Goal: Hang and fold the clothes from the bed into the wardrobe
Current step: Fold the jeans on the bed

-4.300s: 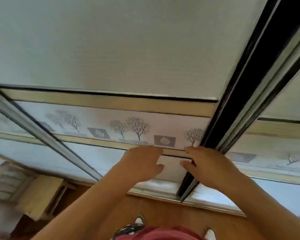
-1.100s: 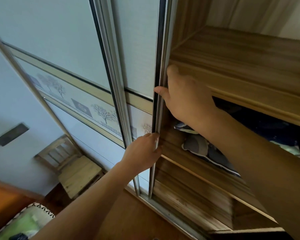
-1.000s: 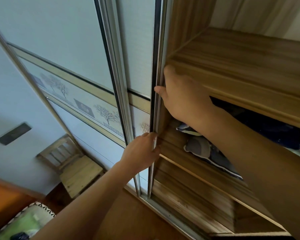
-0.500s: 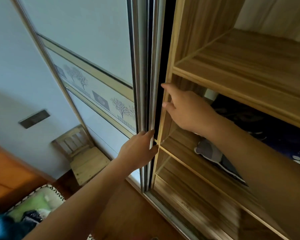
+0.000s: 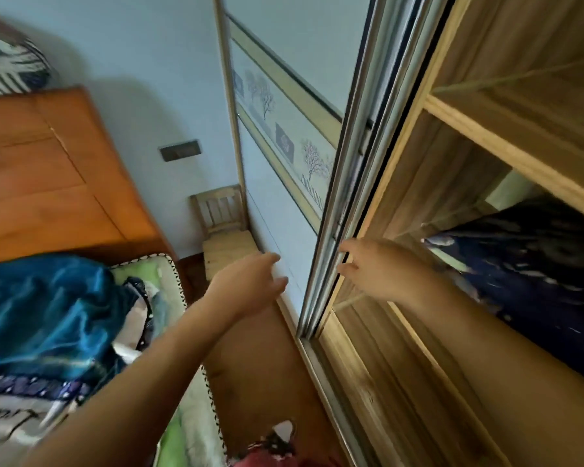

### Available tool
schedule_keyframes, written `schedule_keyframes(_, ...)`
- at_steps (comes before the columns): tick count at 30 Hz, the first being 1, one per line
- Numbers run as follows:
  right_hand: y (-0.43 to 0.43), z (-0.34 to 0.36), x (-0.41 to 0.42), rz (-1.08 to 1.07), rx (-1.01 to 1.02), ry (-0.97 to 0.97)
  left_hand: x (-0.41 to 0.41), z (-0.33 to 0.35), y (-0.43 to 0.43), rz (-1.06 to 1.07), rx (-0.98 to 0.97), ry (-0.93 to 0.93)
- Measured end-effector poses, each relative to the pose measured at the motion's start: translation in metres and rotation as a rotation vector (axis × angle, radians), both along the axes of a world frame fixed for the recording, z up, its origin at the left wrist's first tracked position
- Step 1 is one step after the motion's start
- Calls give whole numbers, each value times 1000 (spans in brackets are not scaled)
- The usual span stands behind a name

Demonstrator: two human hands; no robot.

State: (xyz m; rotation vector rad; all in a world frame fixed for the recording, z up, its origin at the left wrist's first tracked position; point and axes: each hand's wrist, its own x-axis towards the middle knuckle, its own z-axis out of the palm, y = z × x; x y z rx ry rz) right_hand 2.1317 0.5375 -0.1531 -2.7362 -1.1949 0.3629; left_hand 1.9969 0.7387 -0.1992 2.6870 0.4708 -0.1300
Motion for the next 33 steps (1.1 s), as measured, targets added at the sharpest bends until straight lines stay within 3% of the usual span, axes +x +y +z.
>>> schedule_keyframes(12,117,-48,-107,567,-116,47,-220,-33,8,630,-59,141)
schedule_keyframes(21,217,-91,-229,1020,-262,50,-339,-52,1,980,-134,192)
schedule_keyframes(28,239,-117,-326,1392,-374,-21,-420,-70,-66,1339,-198,229)
schedule_keyframes(33,219,-133,-382,1700,-428,2,-438,-78,-159,1626,-259,319)
